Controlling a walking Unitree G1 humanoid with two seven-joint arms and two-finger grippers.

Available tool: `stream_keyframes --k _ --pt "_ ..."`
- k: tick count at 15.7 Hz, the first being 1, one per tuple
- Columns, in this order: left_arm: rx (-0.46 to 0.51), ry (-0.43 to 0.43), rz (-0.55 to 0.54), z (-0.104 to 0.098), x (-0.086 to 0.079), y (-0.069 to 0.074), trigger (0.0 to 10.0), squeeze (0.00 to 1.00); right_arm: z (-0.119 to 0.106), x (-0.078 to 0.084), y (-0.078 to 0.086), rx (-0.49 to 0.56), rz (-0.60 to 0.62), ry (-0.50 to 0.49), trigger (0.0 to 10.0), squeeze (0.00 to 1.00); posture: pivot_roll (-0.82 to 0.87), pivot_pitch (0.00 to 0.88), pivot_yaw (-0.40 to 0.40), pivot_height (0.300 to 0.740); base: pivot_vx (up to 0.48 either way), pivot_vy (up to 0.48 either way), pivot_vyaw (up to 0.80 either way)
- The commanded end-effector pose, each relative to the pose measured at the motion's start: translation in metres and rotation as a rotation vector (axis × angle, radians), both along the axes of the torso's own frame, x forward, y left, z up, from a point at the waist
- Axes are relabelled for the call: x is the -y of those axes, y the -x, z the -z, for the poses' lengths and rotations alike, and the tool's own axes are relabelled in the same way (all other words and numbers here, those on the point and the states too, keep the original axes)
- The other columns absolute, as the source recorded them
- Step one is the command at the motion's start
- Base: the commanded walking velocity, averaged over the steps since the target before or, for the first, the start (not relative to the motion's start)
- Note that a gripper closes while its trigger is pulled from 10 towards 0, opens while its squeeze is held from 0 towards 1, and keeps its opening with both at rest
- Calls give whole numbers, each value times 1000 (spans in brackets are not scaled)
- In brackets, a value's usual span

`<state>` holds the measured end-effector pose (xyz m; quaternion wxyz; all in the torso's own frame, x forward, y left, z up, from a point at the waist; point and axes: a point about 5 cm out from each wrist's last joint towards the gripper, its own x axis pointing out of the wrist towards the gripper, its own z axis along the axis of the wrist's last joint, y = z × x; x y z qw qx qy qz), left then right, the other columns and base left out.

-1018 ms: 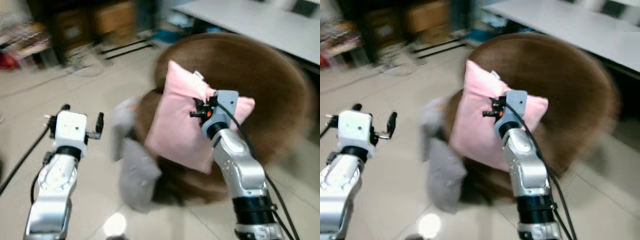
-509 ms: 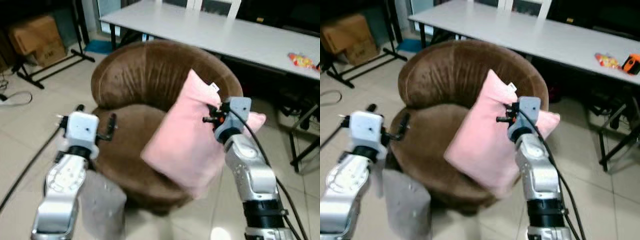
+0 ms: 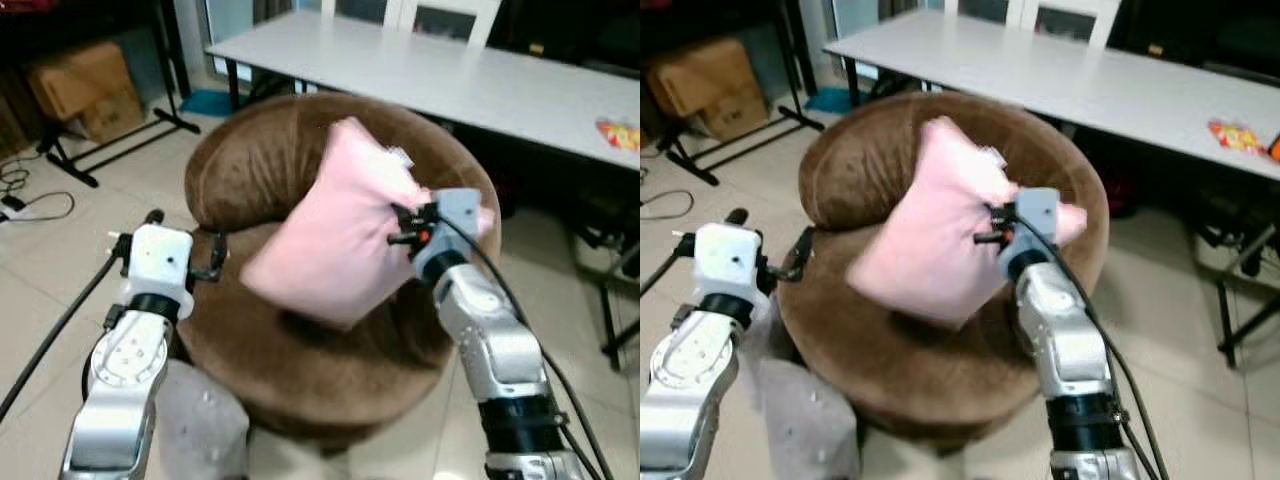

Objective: Move the pillow to the sofa from floor

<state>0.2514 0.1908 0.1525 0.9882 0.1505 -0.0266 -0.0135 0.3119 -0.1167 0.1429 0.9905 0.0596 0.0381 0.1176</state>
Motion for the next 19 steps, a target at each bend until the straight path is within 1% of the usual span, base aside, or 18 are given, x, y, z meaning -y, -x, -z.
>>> stream_keyframes --k 1,10,11,12,13,15,16,17,18,19 --pt "3 -16 -15 -1 -5 2 10000 388 -18 -11 -3 78 -39 -7 10000 0 -1 0 -69 740 341 0 0" --pt "-6 -24 -20 2 -5 7 10000 376 -15 -21 -4 75 -108 48 10000 0 16 0 -87 740 318 0 0" --pt "-19 -31 -12 4 -5 9 10000 373 -12 -23 -4 55 -122 82 10000 0 18 0 -87 740 0 0 0" --pt "-25 -33 -8 4 -5 9 10000 373 -12 -24 -4 50 -127 88 10000 0 18 0 -87 740 0 0 0" --pt "-52 -38 19 8 -4 12 10000 357 -12 -27 -5 39 -139 110 10000 0 18 0 -87 740 0 0 0" --pt "-121 -84 91 17 -4 21 10000 369 -12 -36 -5 0 -165 132 10000 0 24 0 -93 740 0 0 0" --pt "-159 -109 130 21 -4 27 10000 369 -10 -41 -6 -37 -170 145 10000 0 28 0 -98 740 0 0 0" --pt "-169 -114 139 22 -5 29 10000 373 -10 -42 -6 -46 -173 152 10000 0 31 0 -102 740 0 0 0" --pt "-202 -130 169 25 -5 36 10000 373 -8 -47 -7 -87 -181 161 10000 0 38 0 -110 740 0 0 0" --pt "-211 -134 177 25 -5 39 10000 373 -7 -49 -8 -107 -183 153 10000 0 39 0 -111 740 0 0 0"
